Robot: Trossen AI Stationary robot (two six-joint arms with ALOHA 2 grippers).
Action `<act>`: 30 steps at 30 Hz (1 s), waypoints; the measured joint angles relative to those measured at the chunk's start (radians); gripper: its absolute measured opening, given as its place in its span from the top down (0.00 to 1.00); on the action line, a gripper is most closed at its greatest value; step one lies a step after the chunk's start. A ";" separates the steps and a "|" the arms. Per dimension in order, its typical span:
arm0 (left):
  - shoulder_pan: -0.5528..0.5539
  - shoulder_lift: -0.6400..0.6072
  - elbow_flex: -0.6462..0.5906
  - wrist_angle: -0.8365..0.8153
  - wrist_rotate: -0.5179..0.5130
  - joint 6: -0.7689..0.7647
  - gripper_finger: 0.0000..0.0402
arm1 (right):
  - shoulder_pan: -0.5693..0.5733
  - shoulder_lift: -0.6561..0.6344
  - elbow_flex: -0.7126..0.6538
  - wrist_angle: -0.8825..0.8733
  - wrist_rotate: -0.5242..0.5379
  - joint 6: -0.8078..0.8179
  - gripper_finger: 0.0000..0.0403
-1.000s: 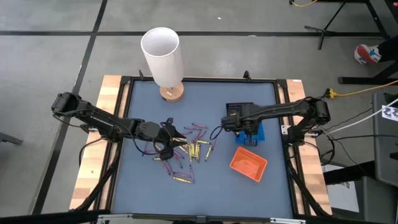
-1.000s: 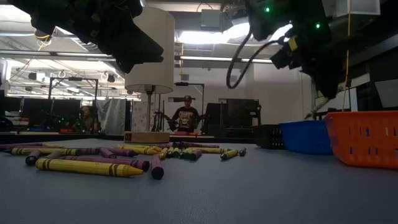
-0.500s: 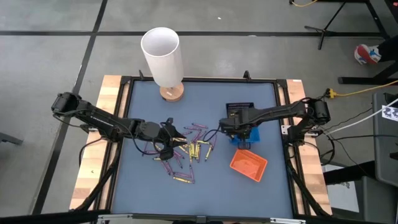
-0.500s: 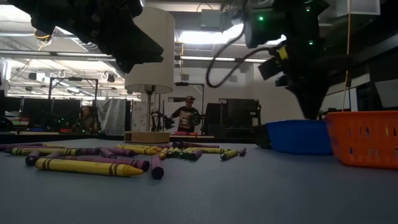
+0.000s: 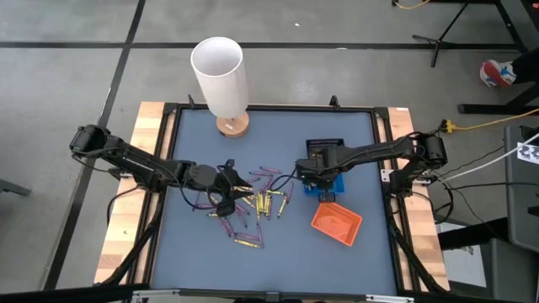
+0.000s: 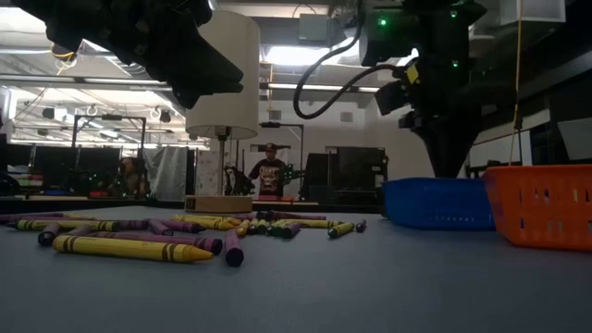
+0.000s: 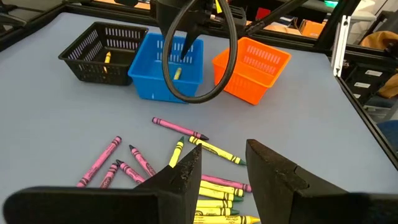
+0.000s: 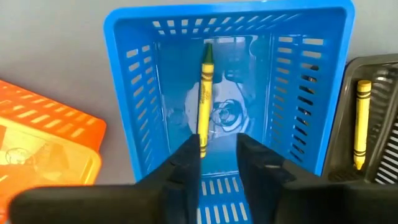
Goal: Sort crayons
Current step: Put the purple crayon into the orange bin
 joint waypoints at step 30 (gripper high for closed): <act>-0.097 0.000 0.000 -0.707 0.221 -0.369 0.73 | 0.000 -0.049 0.075 -0.133 0.000 -0.024 0.62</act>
